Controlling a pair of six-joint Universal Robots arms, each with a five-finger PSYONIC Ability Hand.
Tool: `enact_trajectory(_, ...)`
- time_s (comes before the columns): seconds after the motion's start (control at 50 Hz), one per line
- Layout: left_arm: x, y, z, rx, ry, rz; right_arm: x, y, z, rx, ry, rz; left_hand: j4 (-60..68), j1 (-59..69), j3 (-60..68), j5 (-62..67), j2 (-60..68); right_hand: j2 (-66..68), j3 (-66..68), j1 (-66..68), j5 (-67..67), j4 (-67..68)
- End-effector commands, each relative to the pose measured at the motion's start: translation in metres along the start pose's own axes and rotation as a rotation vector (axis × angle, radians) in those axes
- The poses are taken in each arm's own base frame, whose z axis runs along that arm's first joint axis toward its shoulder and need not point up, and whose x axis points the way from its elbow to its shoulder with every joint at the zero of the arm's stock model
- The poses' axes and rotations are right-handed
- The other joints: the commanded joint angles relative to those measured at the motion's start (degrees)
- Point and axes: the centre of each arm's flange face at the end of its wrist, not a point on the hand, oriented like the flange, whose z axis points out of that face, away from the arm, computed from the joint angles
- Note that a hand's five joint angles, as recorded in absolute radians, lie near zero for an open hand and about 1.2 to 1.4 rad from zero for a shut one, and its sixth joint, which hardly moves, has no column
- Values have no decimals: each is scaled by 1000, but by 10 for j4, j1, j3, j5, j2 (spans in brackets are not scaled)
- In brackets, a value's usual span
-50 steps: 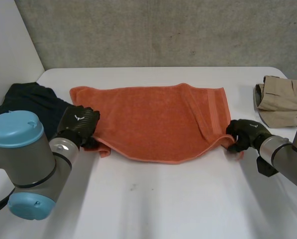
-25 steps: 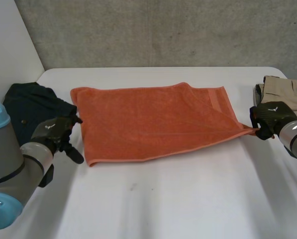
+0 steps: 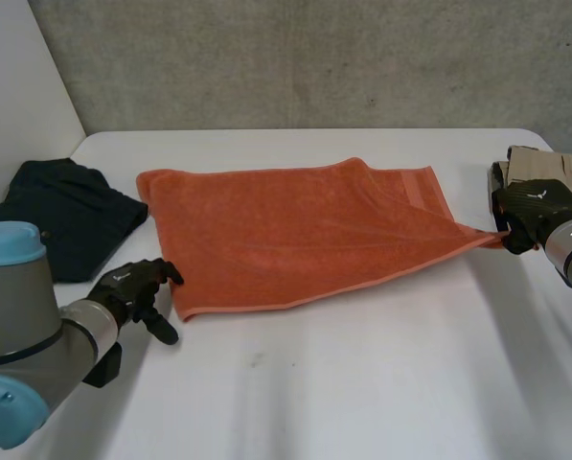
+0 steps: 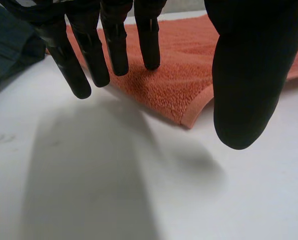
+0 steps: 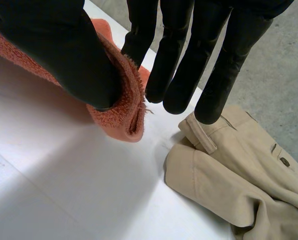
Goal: Fold the laundry.
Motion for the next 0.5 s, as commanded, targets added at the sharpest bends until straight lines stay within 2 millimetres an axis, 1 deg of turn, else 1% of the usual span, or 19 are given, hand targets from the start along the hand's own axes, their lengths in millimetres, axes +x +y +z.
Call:
enact_trajectory(0.02,3,3,18,-13,6,7,-2,3,-1,-9,-8,3,46,55,48,44,47,126,121,231,130,118)
enact_trajectory(0.12,8,-4,27,12,20,17,-3,4,-2,-13,-10,4,57,66,60,56,59,126,121,231,130,118)
enact_trajectory(0.2,10,-9,37,30,26,22,-4,6,-2,-17,-14,5,96,105,99,94,97,126,121,231,130,118)
enact_trajectory(0.34,21,-11,47,45,51,39,-5,8,-3,-25,-18,8,172,181,174,170,173,126,121,231,130,118)
enact_trajectory(0.4,20,-11,54,49,31,40,-6,10,-4,-28,-22,9,237,246,240,236,238,126,121,231,130,118)
enact_trajectory(0.44,18,-12,59,55,6,41,-5,10,-4,-30,-22,10,331,340,334,329,332,126,121,231,130,118)
enact_trajectory(0.48,17,-14,61,64,-10,41,-5,9,-4,-26,-22,9,447,456,450,445,448,126,121,231,130,118)
enact_trajectory(0.5,16,-18,61,78,-24,49,-4,7,-5,-19,-19,6,547,556,550,546,549,126,121,231,130,118)
